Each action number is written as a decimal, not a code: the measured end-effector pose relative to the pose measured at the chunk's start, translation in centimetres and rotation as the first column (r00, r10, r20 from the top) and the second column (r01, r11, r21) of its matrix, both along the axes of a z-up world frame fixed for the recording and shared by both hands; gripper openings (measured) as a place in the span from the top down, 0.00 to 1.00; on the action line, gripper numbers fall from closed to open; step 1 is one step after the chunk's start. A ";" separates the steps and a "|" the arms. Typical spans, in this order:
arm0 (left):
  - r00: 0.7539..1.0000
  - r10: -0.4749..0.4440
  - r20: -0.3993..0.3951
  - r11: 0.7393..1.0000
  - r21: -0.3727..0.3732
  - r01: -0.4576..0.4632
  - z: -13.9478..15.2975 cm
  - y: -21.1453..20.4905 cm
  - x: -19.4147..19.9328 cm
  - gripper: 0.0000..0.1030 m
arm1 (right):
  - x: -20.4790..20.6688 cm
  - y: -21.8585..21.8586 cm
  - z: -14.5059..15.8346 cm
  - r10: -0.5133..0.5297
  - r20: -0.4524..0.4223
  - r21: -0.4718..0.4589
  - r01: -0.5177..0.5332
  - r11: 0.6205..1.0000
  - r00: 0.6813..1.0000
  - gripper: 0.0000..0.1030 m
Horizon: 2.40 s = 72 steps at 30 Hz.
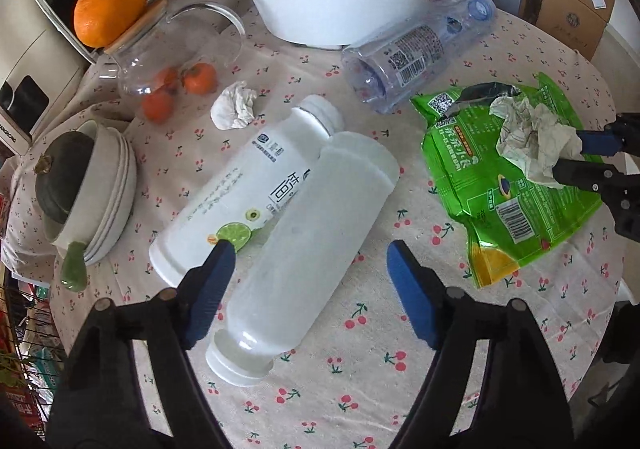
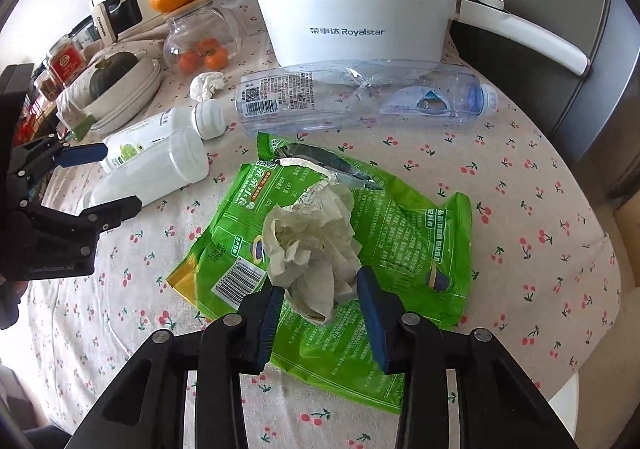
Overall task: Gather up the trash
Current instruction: 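Grasp the plain white milk bottle with the left tool while the right tool grasps the crumpled tissue, then carry the bottle and tissue over the white bin and open both tools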
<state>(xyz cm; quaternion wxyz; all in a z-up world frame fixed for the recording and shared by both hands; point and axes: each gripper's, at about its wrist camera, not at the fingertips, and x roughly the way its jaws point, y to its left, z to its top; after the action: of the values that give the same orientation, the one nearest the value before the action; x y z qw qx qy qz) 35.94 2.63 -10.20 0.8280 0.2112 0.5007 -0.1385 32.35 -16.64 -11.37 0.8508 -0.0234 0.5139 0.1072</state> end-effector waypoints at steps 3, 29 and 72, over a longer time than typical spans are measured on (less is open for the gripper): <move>1.000 0.016 -0.021 1.000 0.005 -0.016 -0.7 0.1 0.6 0.39 | -0.1 -0.2 0.3 -0.004 -0.013 0.018 0.005 1.000 1.000 0.74; 0.930 0.285 -0.233 0.918 -0.211 -0.335 -2.1 2.6 -7.7 0.47 | 1.5 1.9 0.1 0.059 -0.006 0.067 -0.058 0.996 0.998 0.31; 0.974 0.218 0.057 0.828 -0.539 -0.154 8.7 -3.9 -20.3 0.50 | -13.6 -13.6 10.9 -0.109 0.114 0.158 0.091 0.983 0.987 0.84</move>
<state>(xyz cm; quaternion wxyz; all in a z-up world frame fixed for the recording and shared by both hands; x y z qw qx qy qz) 15.66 -1.32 -1.46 0.8911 -0.0683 0.4118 -0.1778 18.78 -30.23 -0.48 0.8844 0.0611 0.4515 0.1017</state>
